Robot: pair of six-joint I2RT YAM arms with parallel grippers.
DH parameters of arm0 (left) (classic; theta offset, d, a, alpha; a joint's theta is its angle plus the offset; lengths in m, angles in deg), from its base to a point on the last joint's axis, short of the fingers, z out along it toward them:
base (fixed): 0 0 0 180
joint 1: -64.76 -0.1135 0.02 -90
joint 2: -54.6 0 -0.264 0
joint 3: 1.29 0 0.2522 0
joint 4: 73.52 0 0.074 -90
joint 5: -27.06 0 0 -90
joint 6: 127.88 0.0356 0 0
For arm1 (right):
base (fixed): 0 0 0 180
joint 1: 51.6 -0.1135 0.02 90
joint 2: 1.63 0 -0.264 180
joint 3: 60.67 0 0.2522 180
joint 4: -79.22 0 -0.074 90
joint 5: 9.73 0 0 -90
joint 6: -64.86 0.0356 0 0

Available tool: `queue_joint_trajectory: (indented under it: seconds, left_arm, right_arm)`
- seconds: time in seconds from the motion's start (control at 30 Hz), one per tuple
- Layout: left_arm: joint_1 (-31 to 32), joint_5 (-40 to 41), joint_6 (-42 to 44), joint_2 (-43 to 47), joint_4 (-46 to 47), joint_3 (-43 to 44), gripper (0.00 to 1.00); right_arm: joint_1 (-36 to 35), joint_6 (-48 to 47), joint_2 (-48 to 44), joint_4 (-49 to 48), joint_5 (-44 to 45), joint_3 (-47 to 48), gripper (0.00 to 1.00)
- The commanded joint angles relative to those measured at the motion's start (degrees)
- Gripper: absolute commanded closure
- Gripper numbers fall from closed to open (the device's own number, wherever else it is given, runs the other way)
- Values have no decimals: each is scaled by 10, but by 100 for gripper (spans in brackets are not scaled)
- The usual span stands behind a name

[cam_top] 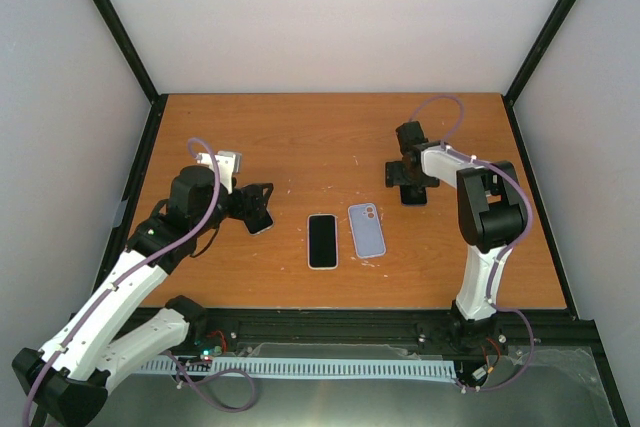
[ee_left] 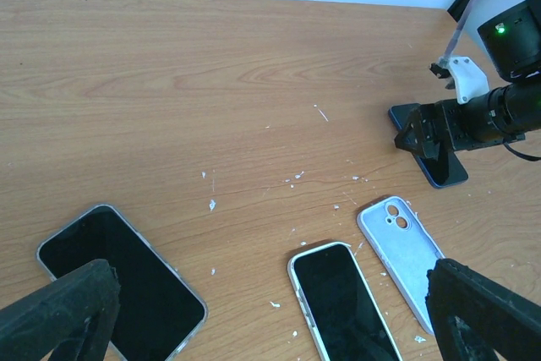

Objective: Put the phone into the phone case

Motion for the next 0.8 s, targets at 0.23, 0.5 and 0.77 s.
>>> queue_joint_trajectory:
  seconds: [0.23, 0.5, 0.77]
  left_arm:
    - [2, 2, -3, 5, 6, 6, 1]
    - [3, 3, -3, 2, 5, 7, 1]
    - [3, 4, -2, 0, 5, 7, 1]
  right_arm:
    - [25, -14, 14, -21, -57, -24, 13]
    - [25, -16, 27, -25, -45, -31, 22]
    - [21, 7, -5, -26, -67, -46, 32]
